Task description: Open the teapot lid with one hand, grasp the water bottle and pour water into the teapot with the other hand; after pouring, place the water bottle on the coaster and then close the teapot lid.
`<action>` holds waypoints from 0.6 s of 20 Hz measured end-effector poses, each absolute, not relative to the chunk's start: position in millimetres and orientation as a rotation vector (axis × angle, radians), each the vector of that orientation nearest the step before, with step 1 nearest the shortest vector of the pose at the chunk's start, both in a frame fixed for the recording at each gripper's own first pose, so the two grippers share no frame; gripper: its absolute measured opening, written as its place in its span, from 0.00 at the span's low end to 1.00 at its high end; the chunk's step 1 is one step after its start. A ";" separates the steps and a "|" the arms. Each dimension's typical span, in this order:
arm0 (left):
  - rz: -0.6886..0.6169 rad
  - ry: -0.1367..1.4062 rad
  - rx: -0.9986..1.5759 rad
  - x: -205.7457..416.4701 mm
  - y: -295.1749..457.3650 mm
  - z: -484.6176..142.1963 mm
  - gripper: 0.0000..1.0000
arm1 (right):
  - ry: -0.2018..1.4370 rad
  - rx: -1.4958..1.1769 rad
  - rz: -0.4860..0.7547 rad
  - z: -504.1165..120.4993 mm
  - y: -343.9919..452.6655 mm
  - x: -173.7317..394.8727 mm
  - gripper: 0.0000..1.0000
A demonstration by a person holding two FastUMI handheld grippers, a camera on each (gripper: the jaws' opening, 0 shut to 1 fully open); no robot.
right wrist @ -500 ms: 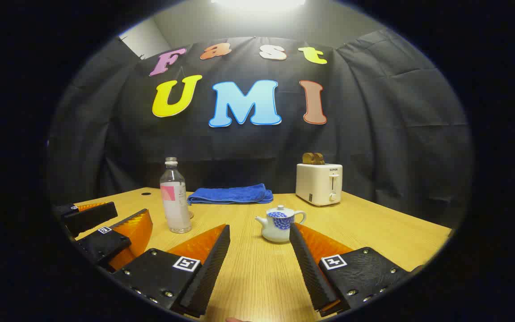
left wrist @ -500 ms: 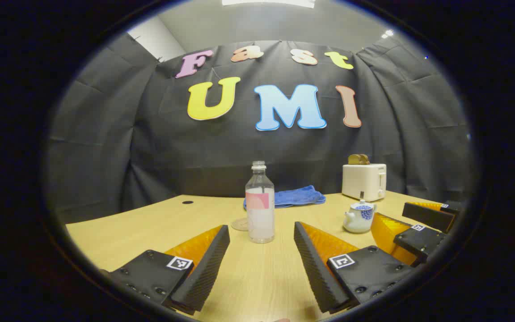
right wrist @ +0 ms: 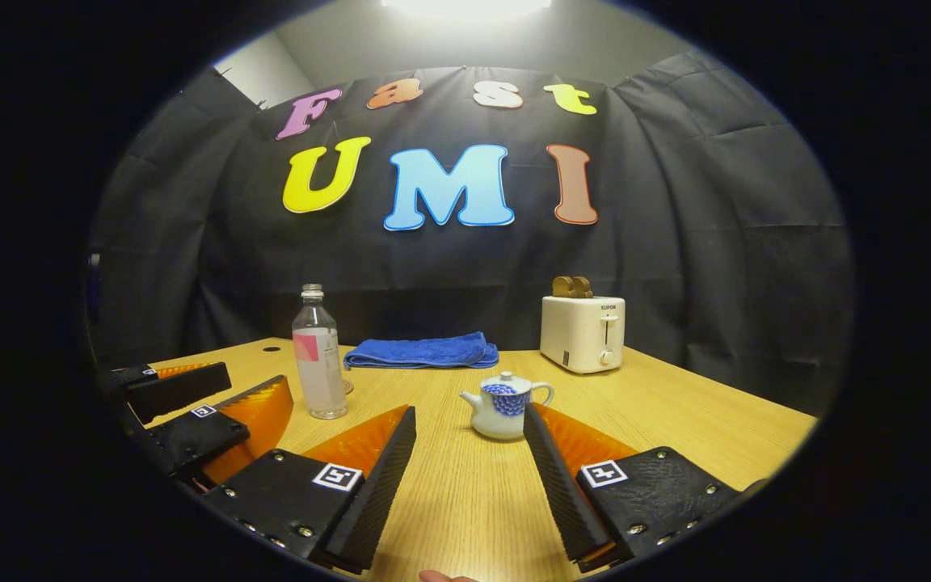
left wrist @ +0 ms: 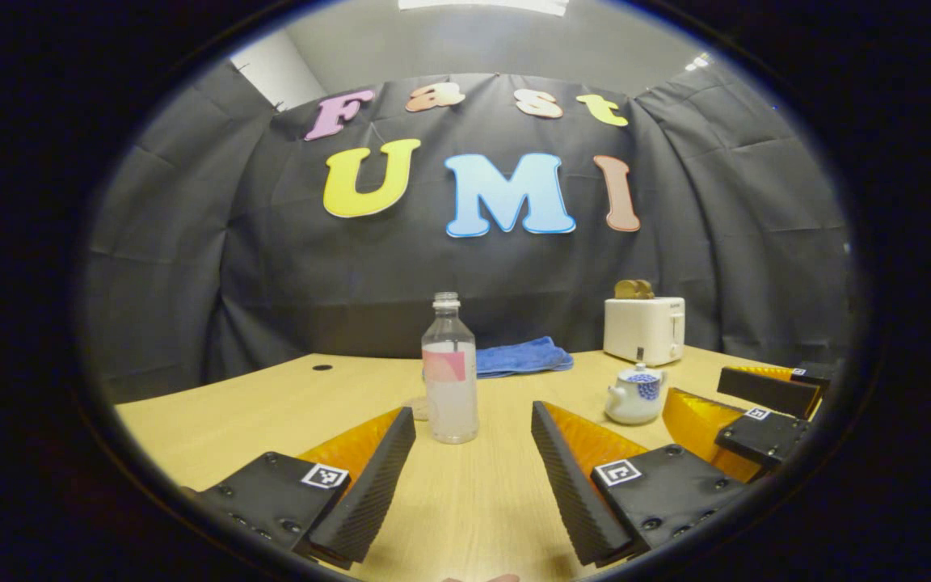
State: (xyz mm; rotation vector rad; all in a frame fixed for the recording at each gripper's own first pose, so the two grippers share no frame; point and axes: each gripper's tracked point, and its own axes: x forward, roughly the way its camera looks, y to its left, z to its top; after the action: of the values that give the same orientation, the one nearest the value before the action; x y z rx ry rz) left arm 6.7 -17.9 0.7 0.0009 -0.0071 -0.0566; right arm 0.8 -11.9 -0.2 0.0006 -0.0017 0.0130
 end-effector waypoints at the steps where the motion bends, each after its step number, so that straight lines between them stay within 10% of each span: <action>1: -0.057 -0.006 0.000 6.9 -17.9 0.7 1.00 | -0.002 0.000 0.013 -0.4 -12.3 0.7 0.83; 12: -0.055 0.003 0.002 8.6 -20.0 0.5 1.00 | 0.005 0.003 -0.010 -1.7 -14.3 3.3 0.82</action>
State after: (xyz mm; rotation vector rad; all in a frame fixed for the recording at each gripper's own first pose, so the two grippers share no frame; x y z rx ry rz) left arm 8.6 -20.0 0.5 0.0022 0.0029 -0.0555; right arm 3.3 -14.3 -1.7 0.0031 0.0052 -0.0104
